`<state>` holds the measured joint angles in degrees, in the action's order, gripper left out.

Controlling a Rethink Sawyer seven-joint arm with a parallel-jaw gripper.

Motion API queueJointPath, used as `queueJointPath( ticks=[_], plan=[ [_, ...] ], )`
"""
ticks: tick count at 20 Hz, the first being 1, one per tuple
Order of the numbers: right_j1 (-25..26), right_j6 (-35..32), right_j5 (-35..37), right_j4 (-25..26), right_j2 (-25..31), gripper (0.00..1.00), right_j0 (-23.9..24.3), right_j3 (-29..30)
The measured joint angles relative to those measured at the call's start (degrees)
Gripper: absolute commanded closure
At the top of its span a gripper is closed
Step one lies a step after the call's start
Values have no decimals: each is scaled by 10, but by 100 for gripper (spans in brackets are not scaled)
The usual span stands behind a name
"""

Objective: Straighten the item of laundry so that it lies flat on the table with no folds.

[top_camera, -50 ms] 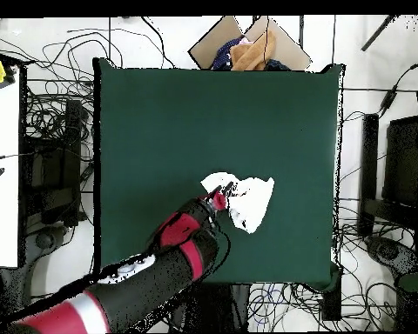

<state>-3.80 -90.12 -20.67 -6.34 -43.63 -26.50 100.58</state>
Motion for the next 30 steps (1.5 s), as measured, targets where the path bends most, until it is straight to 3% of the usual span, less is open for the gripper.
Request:
queueJointPath(
  ticks=[5,12,19,30],
  plan=[
    [17,0,-39,13,24,0,56,0],
    [13,0,-42,25,70,0,95,2],
    [-64,0,-35,75,150,0,191,26],
    [-138,0,-6,142,257,0,320,51]
  ],
)
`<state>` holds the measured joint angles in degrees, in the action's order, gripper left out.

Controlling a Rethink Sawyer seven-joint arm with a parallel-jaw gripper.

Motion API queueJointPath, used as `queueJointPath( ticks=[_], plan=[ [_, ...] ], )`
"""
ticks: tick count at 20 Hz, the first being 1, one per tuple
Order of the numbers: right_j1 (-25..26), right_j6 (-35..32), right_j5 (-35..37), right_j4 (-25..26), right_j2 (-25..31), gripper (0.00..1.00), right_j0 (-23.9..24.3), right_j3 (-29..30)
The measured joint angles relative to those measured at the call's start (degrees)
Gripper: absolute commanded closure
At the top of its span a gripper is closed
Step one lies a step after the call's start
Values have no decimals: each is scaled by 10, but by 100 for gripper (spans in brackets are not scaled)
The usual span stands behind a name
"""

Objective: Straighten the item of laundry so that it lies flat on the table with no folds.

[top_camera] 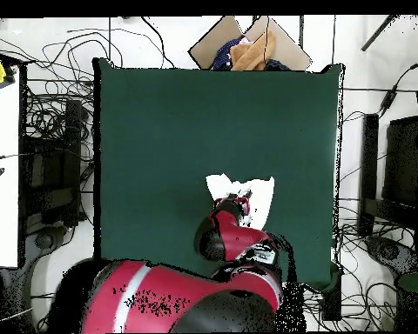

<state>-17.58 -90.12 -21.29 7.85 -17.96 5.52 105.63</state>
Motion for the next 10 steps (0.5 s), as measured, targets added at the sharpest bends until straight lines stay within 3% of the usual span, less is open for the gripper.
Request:
queueJointPath(
  ticks=[5,6,10],
  plan=[
    [-27,0,38,26,51,0,58,5],
    [-33,0,54,27,68,100,72,6],
    [-36,0,62,26,82,100,75,9]
  ],
)
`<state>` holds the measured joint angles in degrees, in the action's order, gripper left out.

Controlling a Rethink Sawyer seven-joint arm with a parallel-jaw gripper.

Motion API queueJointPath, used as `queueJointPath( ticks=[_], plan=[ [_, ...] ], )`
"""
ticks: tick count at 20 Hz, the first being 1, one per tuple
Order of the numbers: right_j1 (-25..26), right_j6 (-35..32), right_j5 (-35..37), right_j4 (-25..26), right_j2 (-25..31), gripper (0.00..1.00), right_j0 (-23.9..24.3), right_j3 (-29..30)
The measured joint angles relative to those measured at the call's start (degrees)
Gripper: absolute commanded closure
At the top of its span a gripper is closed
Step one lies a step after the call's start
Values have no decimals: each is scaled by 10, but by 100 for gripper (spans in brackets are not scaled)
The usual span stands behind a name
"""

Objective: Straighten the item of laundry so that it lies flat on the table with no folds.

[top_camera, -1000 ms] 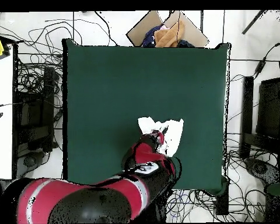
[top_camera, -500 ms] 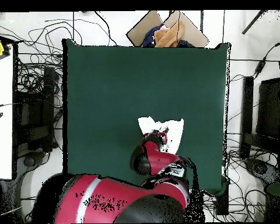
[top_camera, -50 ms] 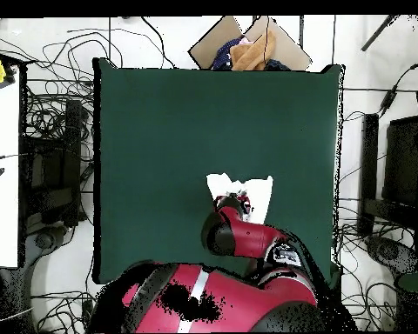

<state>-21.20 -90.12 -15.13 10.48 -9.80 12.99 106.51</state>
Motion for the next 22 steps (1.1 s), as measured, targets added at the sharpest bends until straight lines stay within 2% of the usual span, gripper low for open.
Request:
queueJointPath(
  ticks=[9,18,22],
  plan=[
    [-12,0,9,0,31,100,7,9],
    [-39,0,81,-6,98,100,13,42],
    [-51,0,111,-28,119,100,-3,66]
  ],
)
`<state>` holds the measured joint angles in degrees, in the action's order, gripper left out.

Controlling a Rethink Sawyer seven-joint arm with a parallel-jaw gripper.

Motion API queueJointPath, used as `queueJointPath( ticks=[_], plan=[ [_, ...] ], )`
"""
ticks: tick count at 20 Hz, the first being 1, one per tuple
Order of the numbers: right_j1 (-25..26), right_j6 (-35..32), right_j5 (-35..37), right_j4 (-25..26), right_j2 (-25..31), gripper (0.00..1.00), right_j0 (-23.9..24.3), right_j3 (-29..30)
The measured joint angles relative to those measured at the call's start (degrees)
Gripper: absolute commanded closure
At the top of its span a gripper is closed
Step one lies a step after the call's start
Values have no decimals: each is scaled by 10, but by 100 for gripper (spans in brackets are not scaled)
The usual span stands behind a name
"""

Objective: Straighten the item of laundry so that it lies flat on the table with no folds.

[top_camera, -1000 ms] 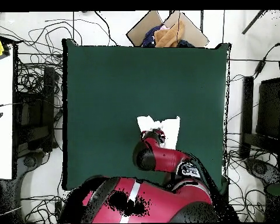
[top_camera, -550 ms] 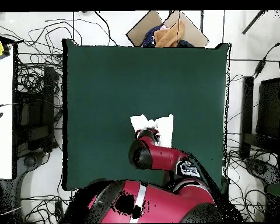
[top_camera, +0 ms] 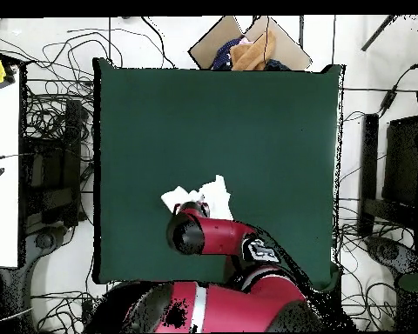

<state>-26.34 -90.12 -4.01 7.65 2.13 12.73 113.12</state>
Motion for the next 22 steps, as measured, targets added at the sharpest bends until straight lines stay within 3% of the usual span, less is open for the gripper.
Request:
queueJointPath(
  ticks=[2,7,13,22],
  plan=[
    [-6,-1,9,-15,0,100,-19,9],
    [-21,-13,14,-88,-1,100,-117,24],
    [-62,-15,26,-124,-1,100,-169,49],
    [-187,-15,141,-113,-7,100,-114,109]
  ],
)
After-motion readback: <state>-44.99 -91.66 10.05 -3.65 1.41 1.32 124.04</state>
